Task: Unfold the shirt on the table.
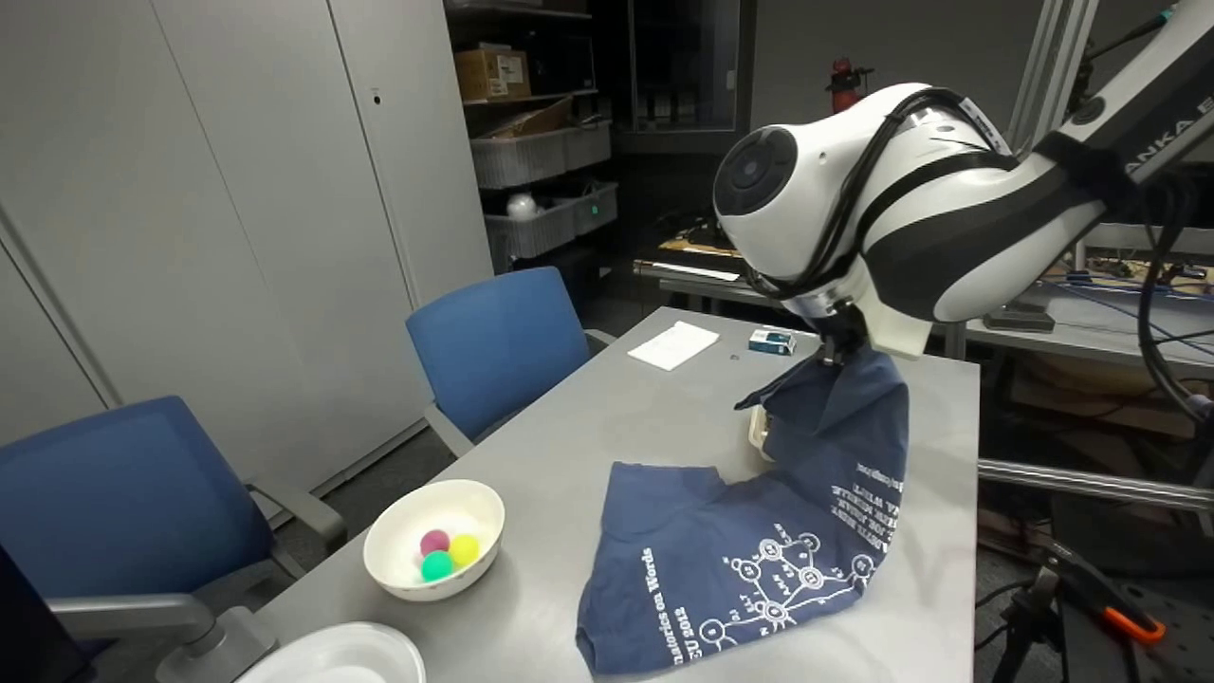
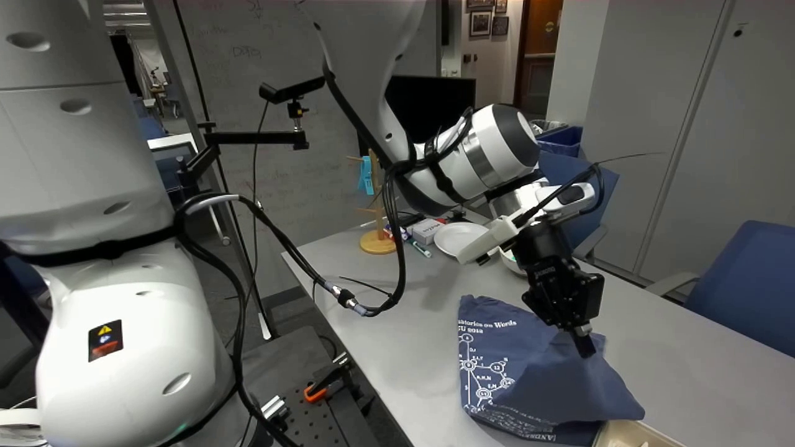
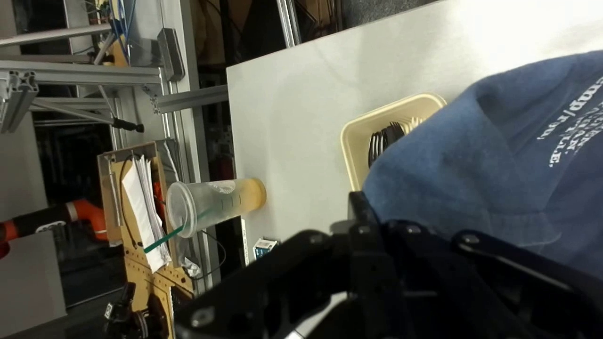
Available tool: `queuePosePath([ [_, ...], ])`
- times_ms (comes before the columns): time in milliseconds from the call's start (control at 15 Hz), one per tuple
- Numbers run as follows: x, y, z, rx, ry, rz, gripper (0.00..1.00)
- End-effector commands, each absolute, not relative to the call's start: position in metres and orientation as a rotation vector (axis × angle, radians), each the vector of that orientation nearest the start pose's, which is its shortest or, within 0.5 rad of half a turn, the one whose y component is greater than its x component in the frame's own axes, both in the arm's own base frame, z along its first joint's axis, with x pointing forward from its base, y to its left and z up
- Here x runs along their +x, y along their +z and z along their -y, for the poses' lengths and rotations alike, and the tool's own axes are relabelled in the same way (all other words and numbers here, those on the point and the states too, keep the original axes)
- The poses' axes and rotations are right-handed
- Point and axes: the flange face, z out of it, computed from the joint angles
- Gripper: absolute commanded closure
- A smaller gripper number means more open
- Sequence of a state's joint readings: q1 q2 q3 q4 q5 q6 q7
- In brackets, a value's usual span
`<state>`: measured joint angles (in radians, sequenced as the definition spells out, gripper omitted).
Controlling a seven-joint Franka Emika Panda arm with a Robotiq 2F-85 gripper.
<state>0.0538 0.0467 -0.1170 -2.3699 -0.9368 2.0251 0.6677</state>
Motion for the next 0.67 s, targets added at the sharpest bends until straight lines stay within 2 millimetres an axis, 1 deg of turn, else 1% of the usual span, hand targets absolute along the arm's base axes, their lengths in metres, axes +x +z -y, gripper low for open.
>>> queuePosePath([
  [0, 0.459, 0.308, 0.075, 2.243, -0.136, 0.186, 0.68],
  [200, 0.459, 0.317, 0.068, 2.187, -0.144, 0.197, 0.47],
  [400, 0.460, 0.324, 0.053, 2.171, -0.151, 0.176, 0.23],
  [600, 0.467, 0.322, 0.025, 2.321, -0.128, 0.137, 0.02],
])
